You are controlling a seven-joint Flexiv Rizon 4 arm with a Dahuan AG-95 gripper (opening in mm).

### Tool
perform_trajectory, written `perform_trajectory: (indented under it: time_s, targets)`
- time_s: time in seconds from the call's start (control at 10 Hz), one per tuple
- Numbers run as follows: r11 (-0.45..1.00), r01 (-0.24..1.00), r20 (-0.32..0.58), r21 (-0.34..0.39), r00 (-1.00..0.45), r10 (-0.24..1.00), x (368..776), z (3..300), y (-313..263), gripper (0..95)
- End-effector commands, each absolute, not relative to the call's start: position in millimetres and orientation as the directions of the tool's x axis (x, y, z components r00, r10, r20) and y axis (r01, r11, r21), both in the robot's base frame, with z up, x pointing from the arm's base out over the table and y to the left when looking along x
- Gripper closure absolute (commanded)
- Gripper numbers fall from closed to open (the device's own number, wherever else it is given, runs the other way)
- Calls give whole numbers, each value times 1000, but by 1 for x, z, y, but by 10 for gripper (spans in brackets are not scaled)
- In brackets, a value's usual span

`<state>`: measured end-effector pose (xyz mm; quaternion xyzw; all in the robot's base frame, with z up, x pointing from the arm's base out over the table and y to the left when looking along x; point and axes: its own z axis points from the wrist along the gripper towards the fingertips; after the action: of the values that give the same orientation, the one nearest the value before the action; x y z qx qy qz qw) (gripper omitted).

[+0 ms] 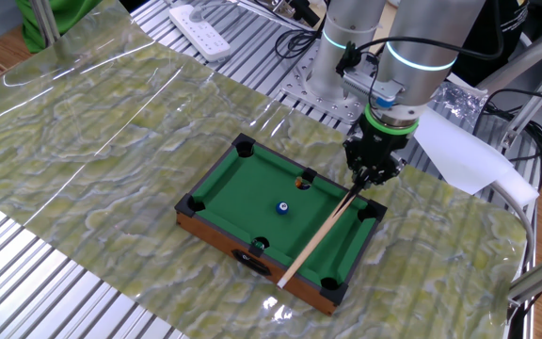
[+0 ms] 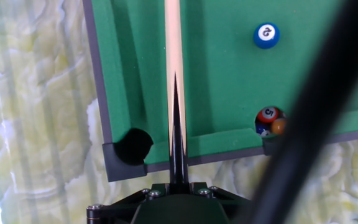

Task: Hit the pool ball

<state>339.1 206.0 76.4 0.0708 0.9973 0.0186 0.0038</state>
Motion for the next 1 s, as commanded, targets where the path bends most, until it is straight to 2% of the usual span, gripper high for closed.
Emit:
perform_trajectory:
  time_s: [0.1, 1.0]
  targets:
    - [989, 143, -4, 38, -990, 143, 339, 77, 206, 950]
    - [986, 164, 6, 36, -987, 164, 339, 92, 205, 950]
